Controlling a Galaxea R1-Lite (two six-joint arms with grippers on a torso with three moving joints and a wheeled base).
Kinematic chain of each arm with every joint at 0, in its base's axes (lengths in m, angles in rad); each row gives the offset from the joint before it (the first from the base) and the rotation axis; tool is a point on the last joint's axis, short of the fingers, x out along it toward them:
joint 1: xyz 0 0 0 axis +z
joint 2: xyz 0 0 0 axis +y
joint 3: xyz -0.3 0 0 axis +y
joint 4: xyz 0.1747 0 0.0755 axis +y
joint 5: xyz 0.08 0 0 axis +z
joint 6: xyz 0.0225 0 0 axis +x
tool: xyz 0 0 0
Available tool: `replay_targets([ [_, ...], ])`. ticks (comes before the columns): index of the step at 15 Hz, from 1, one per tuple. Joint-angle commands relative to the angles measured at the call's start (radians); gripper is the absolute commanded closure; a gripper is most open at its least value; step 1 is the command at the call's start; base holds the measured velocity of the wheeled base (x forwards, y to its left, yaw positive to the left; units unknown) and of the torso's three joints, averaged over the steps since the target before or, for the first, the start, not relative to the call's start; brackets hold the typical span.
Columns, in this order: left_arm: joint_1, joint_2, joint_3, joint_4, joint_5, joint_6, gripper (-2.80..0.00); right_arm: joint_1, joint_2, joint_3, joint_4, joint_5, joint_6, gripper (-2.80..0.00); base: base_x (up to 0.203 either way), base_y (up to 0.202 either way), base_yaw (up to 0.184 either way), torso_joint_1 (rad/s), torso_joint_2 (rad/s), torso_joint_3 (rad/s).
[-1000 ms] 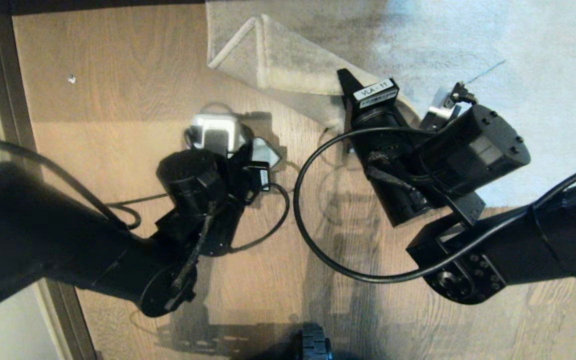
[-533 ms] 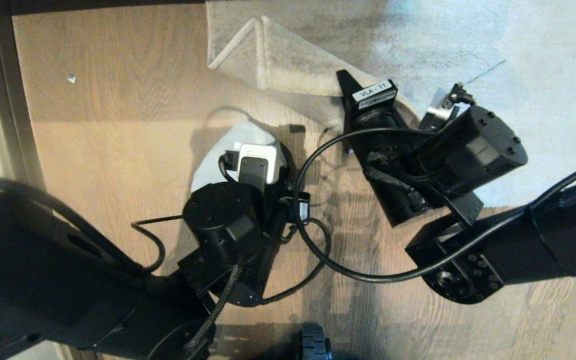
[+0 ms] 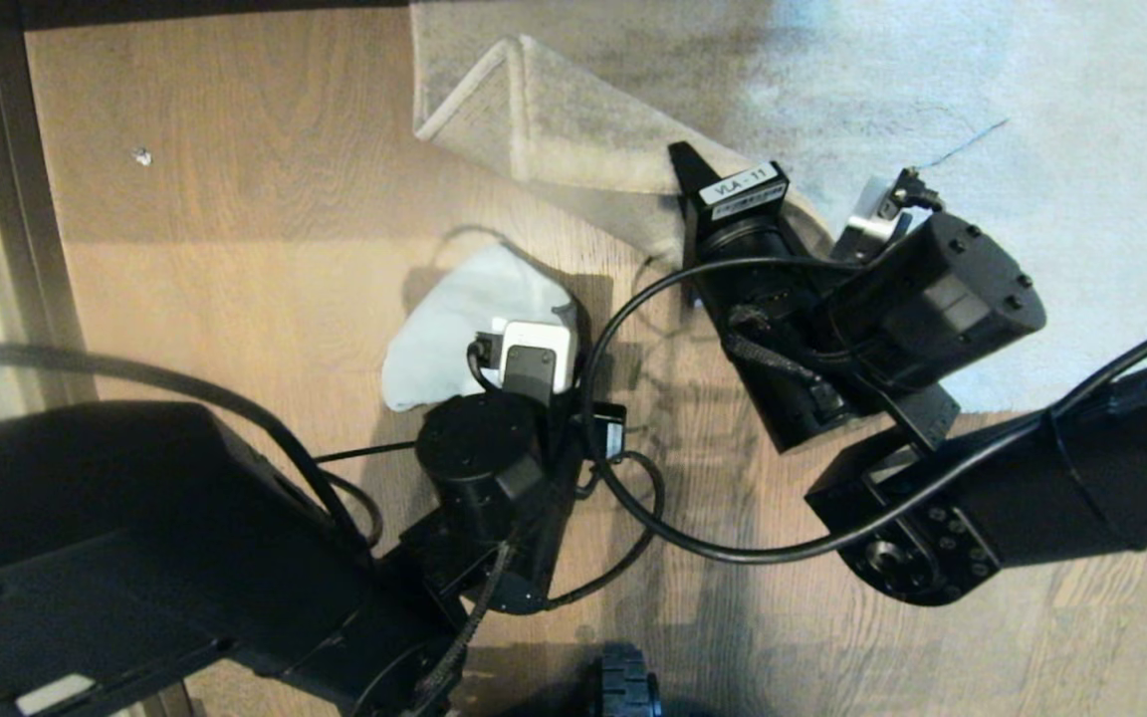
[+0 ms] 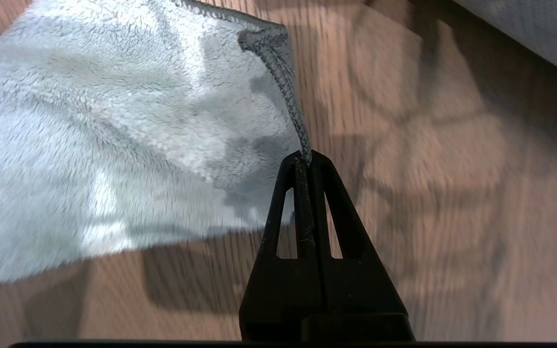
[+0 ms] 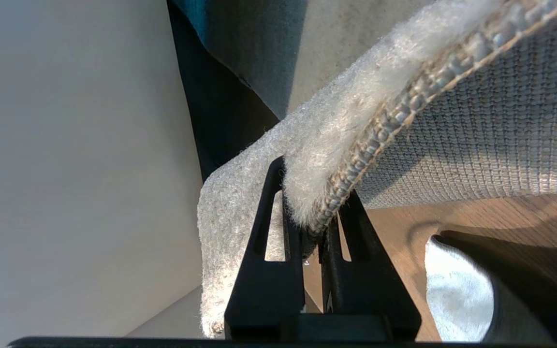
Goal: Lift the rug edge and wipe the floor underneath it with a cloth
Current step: Wipe the floor under the carpet with a rag
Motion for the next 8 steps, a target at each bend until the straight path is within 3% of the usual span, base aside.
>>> replay_targets([
  [1, 0.022, 0.048, -0.064, -0.008, 0.009, 0.001, 0.0, 0.001, 0.003, -0.002, -0.048, -0.002, 0.005, 0.0, 0.0, 0.0, 0.0, 0.0, 0.0, 0.0],
  [4, 0.085, 0.075, -0.182, 0.008, 0.031, 0.012, 0.0, 0.001, 0.003, -0.002, -0.048, -0.002, 0.005, 0.0, 0.0, 0.0, 0.0, 0.0, 0.0, 0.0],
  [8, 0.189, 0.063, -0.245, 0.044, 0.034, 0.016, 0.0, 0.001, 0.001, -0.002, -0.048, -0.002, 0.004, 0.0, 0.0, 0.0, 0.0, 0.0, 0.0, 0.0],
])
